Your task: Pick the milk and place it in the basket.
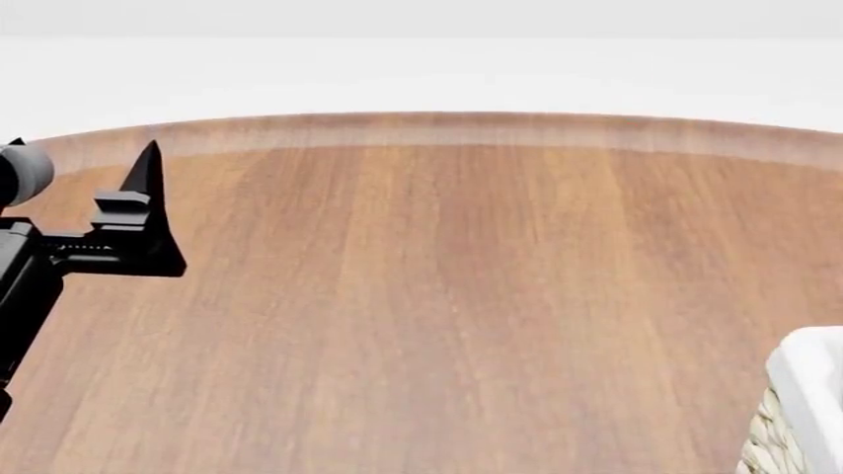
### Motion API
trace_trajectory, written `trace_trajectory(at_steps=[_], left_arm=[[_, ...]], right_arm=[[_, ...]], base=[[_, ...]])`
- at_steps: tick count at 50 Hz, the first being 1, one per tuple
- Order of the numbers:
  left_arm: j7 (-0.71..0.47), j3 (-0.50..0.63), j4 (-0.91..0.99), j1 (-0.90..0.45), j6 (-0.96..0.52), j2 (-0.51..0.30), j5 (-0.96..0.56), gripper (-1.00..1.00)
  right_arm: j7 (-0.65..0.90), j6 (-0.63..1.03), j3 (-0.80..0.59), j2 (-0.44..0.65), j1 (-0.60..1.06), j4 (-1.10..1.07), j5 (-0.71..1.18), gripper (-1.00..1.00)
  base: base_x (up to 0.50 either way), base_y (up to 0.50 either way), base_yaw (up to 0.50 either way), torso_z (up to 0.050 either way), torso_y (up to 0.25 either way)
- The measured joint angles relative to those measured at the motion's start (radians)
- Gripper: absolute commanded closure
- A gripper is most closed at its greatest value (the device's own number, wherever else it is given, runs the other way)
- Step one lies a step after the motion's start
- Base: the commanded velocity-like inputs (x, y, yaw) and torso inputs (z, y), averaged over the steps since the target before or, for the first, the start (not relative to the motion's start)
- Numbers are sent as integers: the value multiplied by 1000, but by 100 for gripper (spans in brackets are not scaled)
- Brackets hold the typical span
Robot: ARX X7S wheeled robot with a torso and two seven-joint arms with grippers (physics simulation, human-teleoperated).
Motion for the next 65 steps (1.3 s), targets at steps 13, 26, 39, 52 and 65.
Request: trace_trajectory(at_steps=[13,26,39,52,65], left_arm=[[-2,2,-2,5,7,-7,-1,-100],[-5,8,-3,7,12,-13,-1,-100],[-6,13,-7,10,19,-17,-2,-100],[-8,18,-11,12,26,-20,-4,-100],[-10,21,-13,12,29,-23,-7,-100]], right_arm=[[-139,-78,-23,-34,-80,-13,-162,100],[-232,-154,-41,-66,-152,-5,-275,100],[-283,-207,-70,-86,-190,8,-341,100],[-326,-243,-98,-80,-193,-4,-373,-100],[-340,-259,-120,-72,-186,-11,-385,-100]], base=[[0,0,0,0,2],[0,0,0,1,1],[0,0,0,1,2],[0,0,0,0,0],[0,0,0,0,0]])
